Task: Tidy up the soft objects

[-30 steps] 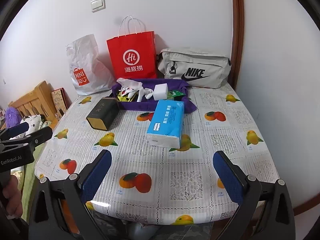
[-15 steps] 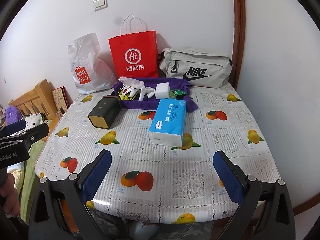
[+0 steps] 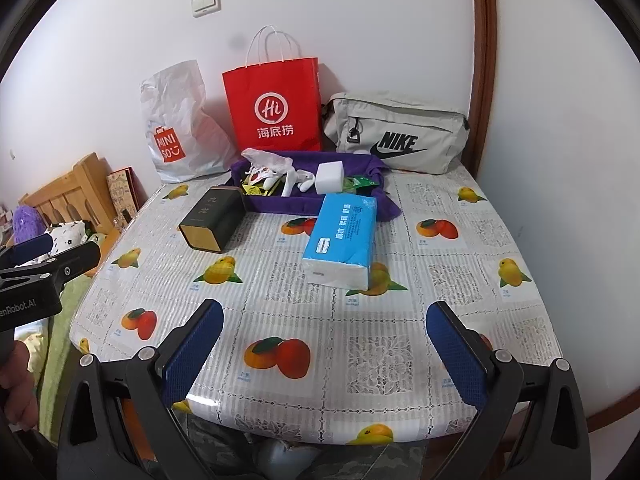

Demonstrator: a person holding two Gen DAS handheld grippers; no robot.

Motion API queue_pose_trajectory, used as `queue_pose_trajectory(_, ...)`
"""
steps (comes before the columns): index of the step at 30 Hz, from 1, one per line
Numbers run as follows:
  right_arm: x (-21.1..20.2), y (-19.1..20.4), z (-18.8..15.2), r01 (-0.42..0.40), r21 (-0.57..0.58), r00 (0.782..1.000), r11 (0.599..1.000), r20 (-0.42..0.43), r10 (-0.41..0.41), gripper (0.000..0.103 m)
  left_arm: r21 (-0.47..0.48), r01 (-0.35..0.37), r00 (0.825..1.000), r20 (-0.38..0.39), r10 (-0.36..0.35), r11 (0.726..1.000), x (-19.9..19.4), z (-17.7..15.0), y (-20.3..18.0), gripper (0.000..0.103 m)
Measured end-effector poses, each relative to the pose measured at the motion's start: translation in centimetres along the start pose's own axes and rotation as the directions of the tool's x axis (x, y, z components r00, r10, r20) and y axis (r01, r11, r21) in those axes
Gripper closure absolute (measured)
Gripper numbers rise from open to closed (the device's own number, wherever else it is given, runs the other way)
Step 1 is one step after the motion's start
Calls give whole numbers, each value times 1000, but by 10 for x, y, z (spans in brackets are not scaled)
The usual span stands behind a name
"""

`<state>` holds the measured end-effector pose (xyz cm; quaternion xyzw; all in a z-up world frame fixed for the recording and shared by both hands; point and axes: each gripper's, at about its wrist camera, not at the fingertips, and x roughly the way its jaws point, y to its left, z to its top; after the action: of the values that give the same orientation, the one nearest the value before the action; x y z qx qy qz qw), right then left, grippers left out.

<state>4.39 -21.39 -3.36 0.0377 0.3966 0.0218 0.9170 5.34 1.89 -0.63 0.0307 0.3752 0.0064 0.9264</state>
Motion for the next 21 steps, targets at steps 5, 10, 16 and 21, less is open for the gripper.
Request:
queue_pose_trajectory(5, -1, 2, 0, 0, -2, 1000, 1000, 0, 0, 3, -5, -3, 1000, -1, 3, 1000, 1, 0, 0, 0)
queue_pose_trajectory(10, -1, 2, -1, -1, 2, 1000, 1000, 0, 1, 3, -4, -2, 1000, 0, 2, 1000, 1, 0, 1, 0)
queue_pose_trajectory(16, -2, 2, -2, -3, 2, 1000, 1000, 0, 3, 3, -5, -2, 1000, 0, 2, 1000, 0, 0, 1, 0)
queue_pose_trajectory(21, -3, 0, -2, -3, 4, 1000, 1000, 1, 3, 3, -2, -2, 1000, 2, 2, 1000, 0, 0, 2, 0)
